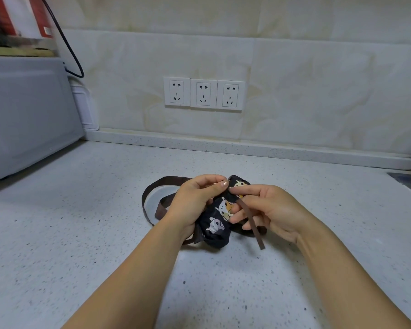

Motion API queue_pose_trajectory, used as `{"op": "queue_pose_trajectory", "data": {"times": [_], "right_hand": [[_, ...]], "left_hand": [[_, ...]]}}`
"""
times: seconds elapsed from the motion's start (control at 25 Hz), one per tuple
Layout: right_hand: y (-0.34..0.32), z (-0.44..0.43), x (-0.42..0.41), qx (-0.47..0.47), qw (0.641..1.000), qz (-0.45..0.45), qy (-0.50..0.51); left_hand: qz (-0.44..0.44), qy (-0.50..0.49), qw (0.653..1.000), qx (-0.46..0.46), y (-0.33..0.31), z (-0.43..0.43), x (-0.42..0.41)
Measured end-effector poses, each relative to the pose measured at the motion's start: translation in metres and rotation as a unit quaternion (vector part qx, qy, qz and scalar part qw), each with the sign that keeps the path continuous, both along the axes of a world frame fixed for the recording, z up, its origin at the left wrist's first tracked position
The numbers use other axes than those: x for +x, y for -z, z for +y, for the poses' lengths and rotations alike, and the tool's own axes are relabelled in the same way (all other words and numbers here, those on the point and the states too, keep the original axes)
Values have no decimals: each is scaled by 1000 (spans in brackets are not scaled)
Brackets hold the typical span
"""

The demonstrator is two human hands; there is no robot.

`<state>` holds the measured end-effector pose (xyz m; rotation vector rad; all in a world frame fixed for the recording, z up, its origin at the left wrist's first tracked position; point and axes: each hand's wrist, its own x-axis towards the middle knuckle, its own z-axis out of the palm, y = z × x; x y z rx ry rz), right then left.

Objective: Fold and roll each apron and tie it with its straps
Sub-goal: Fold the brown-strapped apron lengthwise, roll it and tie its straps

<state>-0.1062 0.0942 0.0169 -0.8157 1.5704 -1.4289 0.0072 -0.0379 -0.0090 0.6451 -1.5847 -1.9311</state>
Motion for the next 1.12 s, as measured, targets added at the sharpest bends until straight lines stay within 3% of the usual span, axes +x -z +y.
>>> {"op": "queue_pose_trajectory", "data": {"times": [0.16,0.28,0.4,0.64,0.76,0.88,0.96,1.12], "right_hand": [[6,-4,7,20,987,150,45],[9,-8,8,23,954,286,88],[10,-10,10,-8,929,358,91],[15,-11,9,-6,973,217,82],[15,-11,4,-18,977,179,111],[15,-9,0,-29,977,167,129],[16,-9,0,-47,978,153,134],[16,-10,1,-70,981,130,126]], "left_hand": [[-2,21,1000,17,-2,4,-1],[1,41,999,34,-2,9,-2],[12,54,996,74,0,10,-3],[14,85,995,58,-1,9,-3],[-43,73,993,-81,-1,2,-2],[-98,77,955,-270,0,5,3],[-99,57,944,-309,1,8,2],[-79,3,953,-293,9,9,-5]]}}
